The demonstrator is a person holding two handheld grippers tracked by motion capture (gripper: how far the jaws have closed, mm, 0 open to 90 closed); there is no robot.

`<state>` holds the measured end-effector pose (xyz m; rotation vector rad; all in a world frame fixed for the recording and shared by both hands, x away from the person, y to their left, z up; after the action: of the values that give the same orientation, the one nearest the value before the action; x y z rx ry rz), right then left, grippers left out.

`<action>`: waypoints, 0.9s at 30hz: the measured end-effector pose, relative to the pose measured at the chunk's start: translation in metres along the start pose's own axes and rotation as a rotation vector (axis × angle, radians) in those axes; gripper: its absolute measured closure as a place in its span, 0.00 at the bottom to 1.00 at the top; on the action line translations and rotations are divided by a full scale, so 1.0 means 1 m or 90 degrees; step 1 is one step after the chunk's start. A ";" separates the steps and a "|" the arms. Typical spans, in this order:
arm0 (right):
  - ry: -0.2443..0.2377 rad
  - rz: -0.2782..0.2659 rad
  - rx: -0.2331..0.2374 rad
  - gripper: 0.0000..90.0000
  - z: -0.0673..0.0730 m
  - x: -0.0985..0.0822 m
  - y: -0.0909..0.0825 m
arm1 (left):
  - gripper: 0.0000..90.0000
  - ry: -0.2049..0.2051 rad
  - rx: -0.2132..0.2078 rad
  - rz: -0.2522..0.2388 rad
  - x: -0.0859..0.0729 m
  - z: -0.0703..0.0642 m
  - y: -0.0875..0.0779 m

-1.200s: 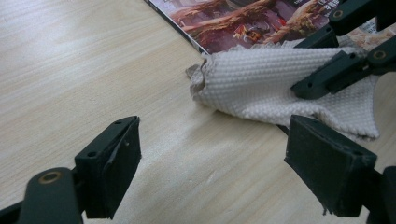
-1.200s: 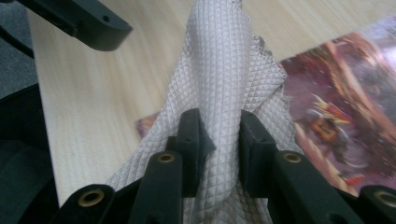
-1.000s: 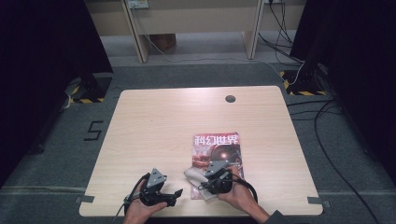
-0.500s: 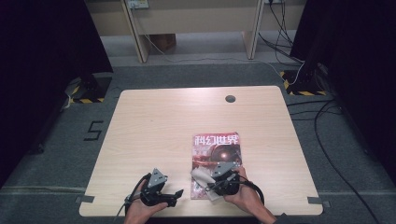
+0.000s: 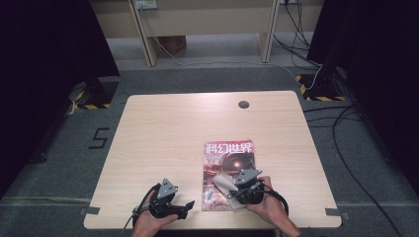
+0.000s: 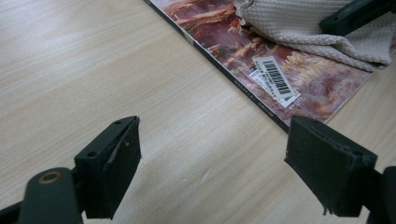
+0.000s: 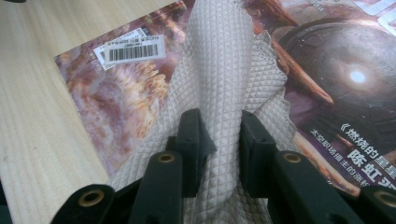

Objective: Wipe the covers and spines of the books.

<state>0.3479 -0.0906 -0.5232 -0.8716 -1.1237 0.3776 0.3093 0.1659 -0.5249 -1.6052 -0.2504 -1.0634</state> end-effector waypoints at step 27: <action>0.035 -0.009 -0.007 0.81 -0.004 -0.025 -0.021 | 0.19 0.004 -0.001 -0.001 0.000 -0.002 0.001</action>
<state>0.3375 -0.1223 -0.5233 -0.8777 -1.0821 0.3341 0.3091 0.1640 -0.5253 -1.6030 -0.2464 -1.0691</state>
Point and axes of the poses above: each handheld gripper's, and its own axes: y roughly forward along the jaws, x roughly out of its top, z roughly to its left, the point moved 4 cm from there along y, roughly forward along the jaws, and after that the axes turned 13 degrees about x, right-handed, at the moved point
